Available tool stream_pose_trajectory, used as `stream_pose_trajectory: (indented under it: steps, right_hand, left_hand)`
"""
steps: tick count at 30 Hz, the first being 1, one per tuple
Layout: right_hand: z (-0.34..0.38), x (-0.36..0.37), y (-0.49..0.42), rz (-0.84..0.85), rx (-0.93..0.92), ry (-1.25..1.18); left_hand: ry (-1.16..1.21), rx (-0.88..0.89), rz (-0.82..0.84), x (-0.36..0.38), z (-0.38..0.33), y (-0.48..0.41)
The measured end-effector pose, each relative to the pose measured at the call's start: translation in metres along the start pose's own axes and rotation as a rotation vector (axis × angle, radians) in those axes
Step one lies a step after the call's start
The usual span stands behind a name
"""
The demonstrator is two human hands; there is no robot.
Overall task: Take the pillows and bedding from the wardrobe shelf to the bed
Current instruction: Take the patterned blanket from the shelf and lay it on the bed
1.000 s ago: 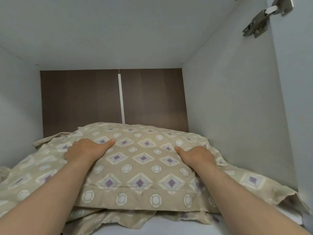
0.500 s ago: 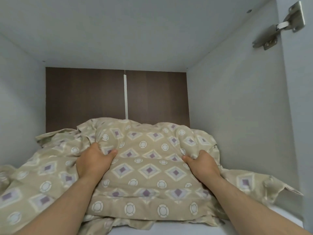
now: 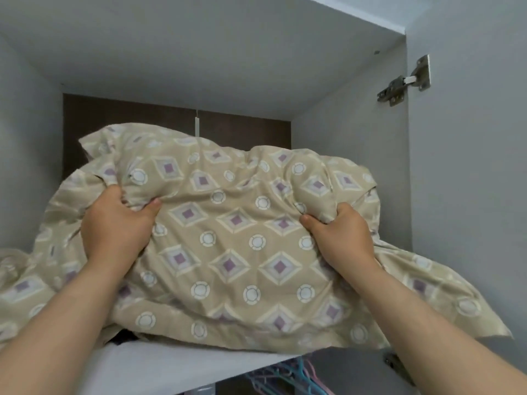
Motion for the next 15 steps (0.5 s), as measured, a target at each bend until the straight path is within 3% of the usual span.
stream_pose_trajectory:
  steps: [15]
  right_hand:
    - [0.007,-0.174,0.149,0.097,-0.018,0.052]
  left_hand:
    - [-0.07,-0.137,0.0,-0.164,-0.079,0.176]
Point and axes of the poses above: each hand's wrist, its own y-axis away from the middle knuckle, its own x-axis out of the palm, z = x × y, the point moved 2 cm from there along -y, towards the middle knuckle, and after that the axes turned 1 degree about y, right-handed, at the moved point
